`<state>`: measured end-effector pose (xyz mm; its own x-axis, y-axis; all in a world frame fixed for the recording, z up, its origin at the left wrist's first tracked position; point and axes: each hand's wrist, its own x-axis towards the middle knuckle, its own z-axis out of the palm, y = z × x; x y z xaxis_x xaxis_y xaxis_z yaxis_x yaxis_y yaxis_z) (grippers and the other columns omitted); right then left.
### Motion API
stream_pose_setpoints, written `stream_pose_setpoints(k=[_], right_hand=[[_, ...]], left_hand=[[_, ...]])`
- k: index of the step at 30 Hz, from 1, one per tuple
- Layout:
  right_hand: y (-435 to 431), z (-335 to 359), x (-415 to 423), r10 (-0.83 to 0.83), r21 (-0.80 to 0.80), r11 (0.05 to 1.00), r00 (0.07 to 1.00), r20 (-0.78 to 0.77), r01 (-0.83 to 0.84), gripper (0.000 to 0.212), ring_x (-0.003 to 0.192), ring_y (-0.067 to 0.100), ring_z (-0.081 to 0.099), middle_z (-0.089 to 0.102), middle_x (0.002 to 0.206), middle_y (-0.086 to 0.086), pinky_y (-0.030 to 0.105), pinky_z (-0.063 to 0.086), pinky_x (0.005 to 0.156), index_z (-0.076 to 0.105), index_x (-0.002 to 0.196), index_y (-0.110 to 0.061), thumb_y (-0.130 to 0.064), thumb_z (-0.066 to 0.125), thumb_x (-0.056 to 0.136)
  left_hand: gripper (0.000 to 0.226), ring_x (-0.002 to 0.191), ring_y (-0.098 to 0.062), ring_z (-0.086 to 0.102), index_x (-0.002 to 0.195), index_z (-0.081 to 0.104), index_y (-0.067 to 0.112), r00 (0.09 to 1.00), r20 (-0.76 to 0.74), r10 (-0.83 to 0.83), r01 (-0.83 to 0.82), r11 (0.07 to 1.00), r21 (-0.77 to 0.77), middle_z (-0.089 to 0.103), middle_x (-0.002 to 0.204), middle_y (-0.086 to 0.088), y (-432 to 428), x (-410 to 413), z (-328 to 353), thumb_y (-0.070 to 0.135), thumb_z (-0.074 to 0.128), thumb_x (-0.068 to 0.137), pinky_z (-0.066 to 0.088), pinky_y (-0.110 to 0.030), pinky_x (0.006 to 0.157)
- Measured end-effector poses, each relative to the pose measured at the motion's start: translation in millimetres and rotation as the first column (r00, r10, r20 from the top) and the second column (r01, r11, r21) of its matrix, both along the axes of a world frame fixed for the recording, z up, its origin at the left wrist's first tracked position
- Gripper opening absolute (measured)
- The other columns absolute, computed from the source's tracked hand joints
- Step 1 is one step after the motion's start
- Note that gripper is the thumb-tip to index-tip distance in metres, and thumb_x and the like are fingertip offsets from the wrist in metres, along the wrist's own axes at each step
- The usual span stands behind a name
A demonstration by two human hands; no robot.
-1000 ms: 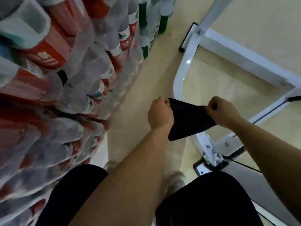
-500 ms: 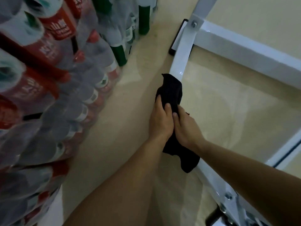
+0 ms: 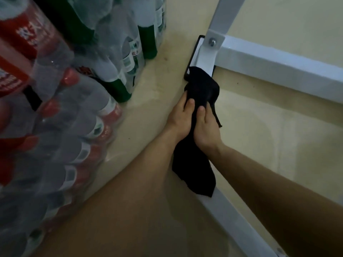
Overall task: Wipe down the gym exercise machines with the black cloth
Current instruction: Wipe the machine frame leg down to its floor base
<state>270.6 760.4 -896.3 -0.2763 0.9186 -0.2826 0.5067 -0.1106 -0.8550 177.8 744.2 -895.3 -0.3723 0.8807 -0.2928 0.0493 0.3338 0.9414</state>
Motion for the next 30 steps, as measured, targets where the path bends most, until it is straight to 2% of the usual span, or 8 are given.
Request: stream_pose_setpoints(k=[4, 8, 11, 14, 20, 23, 26, 30], right_hand=[[54, -8, -22, -0.09, -0.007, 0.996, 0.994, -0.065, 0.09, 0.05, 0.136, 0.021, 0.047, 0.05, 0.148, 0.007, 0.032, 0.036, 0.112, 0.037, 0.152, -0.015, -0.037, 0.029, 0.109], [105, -7, -37, -0.118, 0.03, 0.992, 0.992, -0.032, 0.119, 0.047, 0.125, 0.027, 0.056, 0.06, 0.136, 0.012, 0.036, 0.042, 0.107, 0.052, 0.14, -0.009, -0.035, 0.028, 0.108], [130, 3, -48, -0.099, 0.056, 0.994, 0.983, 0.152, 0.092, 0.05, 0.116, 0.033, 0.059, 0.063, 0.125, 0.018, 0.032, 0.043, 0.09, 0.059, 0.126, -0.004, -0.034, 0.022, 0.109], [137, 9, -52, -0.077, 0.085, 0.995, 0.962, 0.261, 0.057, 0.051, 0.116, 0.037, 0.058, 0.061, 0.126, 0.022, 0.039, 0.046, 0.098, 0.06, 0.122, -0.003, -0.031, 0.02, 0.109], [125, 0, -44, -0.076, 0.097, 0.992, 0.997, -0.021, 0.077, 0.043, 0.127, 0.031, 0.053, 0.055, 0.139, 0.017, 0.038, 0.041, 0.107, 0.043, 0.143, -0.005, -0.027, 0.03, 0.108], [81, -6, -26, -0.041, 0.076, 0.996, 0.999, -0.033, 0.043, 0.048, 0.133, 0.026, 0.05, 0.05, 0.147, 0.01, 0.038, 0.039, 0.111, 0.031, 0.153, -0.016, -0.03, 0.033, 0.107], [31, -3, -11, -0.001, 0.063, 0.998, 0.998, -0.064, 0.005, 0.047, 0.133, 0.018, 0.048, 0.049, 0.149, 0.002, 0.027, 0.038, 0.105, 0.028, 0.155, -0.021, -0.029, 0.031, 0.109], [31, -5, -17, -0.074, 0.009, 0.997, 0.996, -0.057, 0.074, 0.05, 0.134, 0.023, 0.048, 0.048, 0.149, 0.008, 0.027, 0.036, 0.105, 0.024, 0.157, -0.018, -0.027, 0.032, 0.108]], left_hand=[[0.043, 0.126, -0.013, 0.05, 0.151, 0.043, 0.022, 0.999, -0.044, -0.031, 0.03, 0.999, -0.018, 0.054, 0.145, -0.003, 55, -17, -2, 0.026, 0.036, 0.108, 0.033, -0.017, 0.097], [0.041, 0.124, -0.024, 0.056, 0.145, 0.05, 0.017, 0.994, -0.096, -0.059, 0.058, 0.998, -0.004, 0.061, 0.136, -0.009, 108, -31, -6, 0.024, 0.038, 0.107, 0.041, -0.031, 0.106], [0.038, 0.118, -0.025, 0.058, 0.141, 0.052, 0.015, 0.986, -0.155, -0.061, 0.062, 0.998, 0.002, 0.063, 0.132, -0.012, 137, -38, -6, 0.022, 0.038, 0.106, 0.044, -0.029, 0.098], [0.039, 0.117, -0.025, 0.059, 0.142, 0.053, 0.017, 0.984, -0.167, -0.065, 0.067, 0.998, 0.005, 0.064, 0.132, -0.012, 148, -42, -7, 0.022, 0.039, 0.106, 0.044, -0.026, 0.093], [0.039, 0.12, -0.022, 0.058, 0.144, 0.052, 0.018, 0.996, -0.072, -0.048, 0.051, 0.998, 0.033, 0.063, 0.133, -0.009, 121, -37, -4, 0.02, 0.04, 0.106, 0.041, -0.023, 0.094], [0.044, 0.123, -0.018, 0.056, 0.147, 0.048, 0.022, 0.998, -0.033, -0.048, 0.048, 0.999, 0.019, 0.061, 0.137, -0.006, 72, -25, -6, 0.028, 0.043, 0.104, 0.038, -0.023, 0.096], [0.045, 0.121, -0.012, 0.053, 0.151, 0.043, 0.026, 0.998, -0.046, -0.042, 0.041, 0.999, -0.031, 0.058, 0.141, -0.001, 27, -12, -2, 0.029, 0.041, 0.106, 0.035, -0.017, 0.092], [0.042, 0.116, -0.008, 0.053, 0.15, 0.044, 0.024, 0.998, -0.049, -0.04, 0.039, 0.999, -0.023, 0.059, 0.138, 0.001, 15, -8, 2, 0.024, 0.039, 0.108, 0.037, -0.006, 0.083]])
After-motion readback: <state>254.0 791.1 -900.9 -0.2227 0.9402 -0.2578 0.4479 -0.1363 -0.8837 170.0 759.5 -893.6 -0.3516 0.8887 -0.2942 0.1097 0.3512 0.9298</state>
